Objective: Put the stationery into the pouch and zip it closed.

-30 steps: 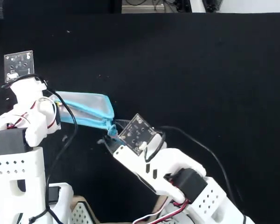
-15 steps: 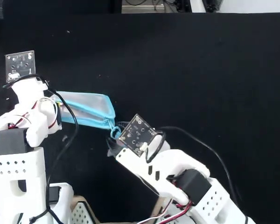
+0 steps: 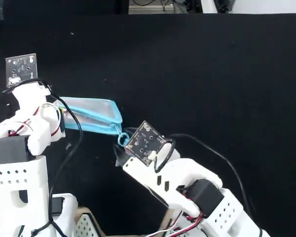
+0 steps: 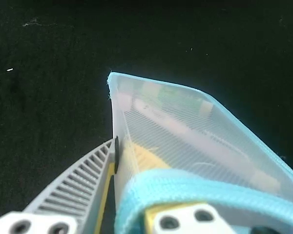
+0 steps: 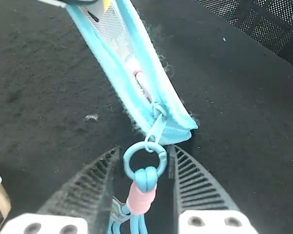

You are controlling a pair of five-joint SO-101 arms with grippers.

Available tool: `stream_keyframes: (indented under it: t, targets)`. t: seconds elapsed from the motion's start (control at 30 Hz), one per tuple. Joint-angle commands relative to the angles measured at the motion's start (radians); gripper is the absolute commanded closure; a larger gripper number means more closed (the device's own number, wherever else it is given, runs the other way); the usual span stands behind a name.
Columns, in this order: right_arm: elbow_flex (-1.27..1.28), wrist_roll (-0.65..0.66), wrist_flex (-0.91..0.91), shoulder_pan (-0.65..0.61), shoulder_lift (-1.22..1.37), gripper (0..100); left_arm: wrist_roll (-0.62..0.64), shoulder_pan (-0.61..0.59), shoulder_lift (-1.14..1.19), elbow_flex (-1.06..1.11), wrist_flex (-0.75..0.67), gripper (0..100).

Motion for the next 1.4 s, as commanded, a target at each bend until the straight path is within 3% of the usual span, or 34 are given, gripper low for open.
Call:
stream_keyframes:
  t: [0.0, 0.2, 0.33, 0.6, 1.37]
  targets:
    - [-0.056, 0.012, 0.003, -0.008, -0.01, 87.4, -0.008, -0.015, -0.015, -0.015, -0.003, 97]
    - [-0.058, 0.011, 0.005, -0.008, -0.01, 87.1, -0.008, -0.015, -0.015, -0.015, -0.003, 97]
    - [-0.065, 0.008, 0.055, -0.008, -0.012, 80.4, -0.008, -0.015, -0.015, -0.015, -0.003, 97]
    - [-0.131, 0.012, 0.115, -0.014, -0.012, 90.7, -0.008, -0.015, -0.015, -0.015, -0.003, 97]
    - [0.004, 0.012, -0.064, -0.009, -0.005, 91.0, -0.008, -0.015, -0.015, -0.015, -0.003, 97]
